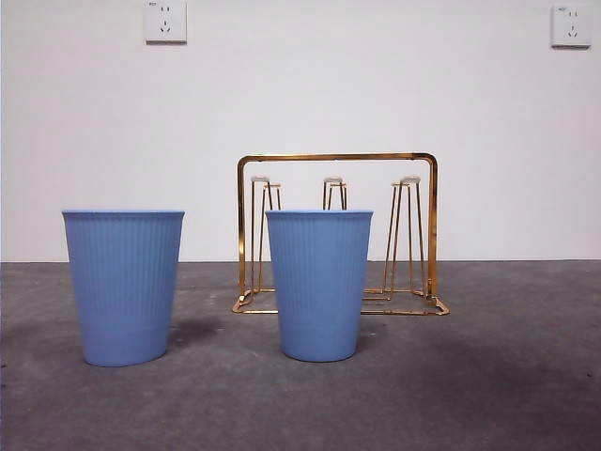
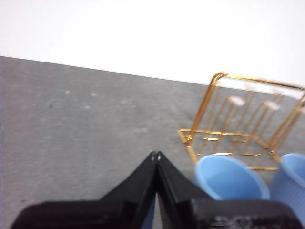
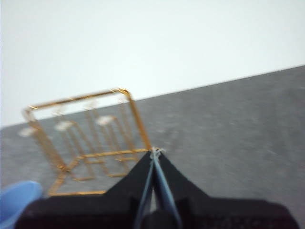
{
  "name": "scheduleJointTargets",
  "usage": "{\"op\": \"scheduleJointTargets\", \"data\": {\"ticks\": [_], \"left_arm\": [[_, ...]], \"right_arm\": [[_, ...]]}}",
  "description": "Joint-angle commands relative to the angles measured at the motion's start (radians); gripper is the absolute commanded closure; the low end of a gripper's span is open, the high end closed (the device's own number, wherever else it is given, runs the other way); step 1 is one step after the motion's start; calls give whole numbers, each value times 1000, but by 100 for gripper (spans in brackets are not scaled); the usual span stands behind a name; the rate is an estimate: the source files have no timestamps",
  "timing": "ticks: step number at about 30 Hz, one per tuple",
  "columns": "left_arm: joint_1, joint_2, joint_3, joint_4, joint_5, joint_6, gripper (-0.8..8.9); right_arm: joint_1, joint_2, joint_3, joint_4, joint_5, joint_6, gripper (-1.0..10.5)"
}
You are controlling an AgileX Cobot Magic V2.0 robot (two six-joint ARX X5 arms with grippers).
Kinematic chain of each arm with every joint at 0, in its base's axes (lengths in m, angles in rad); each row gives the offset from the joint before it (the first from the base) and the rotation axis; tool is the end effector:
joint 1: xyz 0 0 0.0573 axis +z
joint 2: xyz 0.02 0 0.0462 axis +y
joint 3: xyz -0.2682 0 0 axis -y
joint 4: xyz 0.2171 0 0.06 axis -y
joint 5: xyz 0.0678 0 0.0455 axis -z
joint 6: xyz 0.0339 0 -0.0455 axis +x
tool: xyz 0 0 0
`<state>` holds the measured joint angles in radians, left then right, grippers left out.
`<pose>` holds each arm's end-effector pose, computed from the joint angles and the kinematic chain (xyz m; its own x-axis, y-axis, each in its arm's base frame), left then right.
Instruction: Pick up cup 1,put cup 1 in the cup rack,pick up cup 2,put cup 2 in the cup rack
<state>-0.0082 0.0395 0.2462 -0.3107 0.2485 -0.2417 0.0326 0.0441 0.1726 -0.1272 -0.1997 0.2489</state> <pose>0.0522 -0.0088 0.2069 0.9620 -0.2538 -0.1006 0.2204 0.9393 -0.2629 0.0605 0.0087 0.2028 0.9731 0.2302 0.0013 -0.2234 0.9431 0.2461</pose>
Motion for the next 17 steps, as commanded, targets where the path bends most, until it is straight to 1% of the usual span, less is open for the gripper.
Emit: {"op": "scheduleJointTargets", "data": {"ticks": [1,4,8,12,17], "left_arm": [[3,19,76,-55,48,-23,820],[3,51,166,-130,107,-23,820],[3,107,266,-216,171,-23,820],[3,178,355,-301,232,-18,820],[3,277,452,-398,298,11,820]], "right_arm": [[0,33,74,-51,-35,47,956],[0,85,177,-160,-66,43,956],[0,180,332,-329,-121,-1,956],[0,293,507,-542,-154,-77,956],[0,431,702,-787,-163,-192,956]]}}
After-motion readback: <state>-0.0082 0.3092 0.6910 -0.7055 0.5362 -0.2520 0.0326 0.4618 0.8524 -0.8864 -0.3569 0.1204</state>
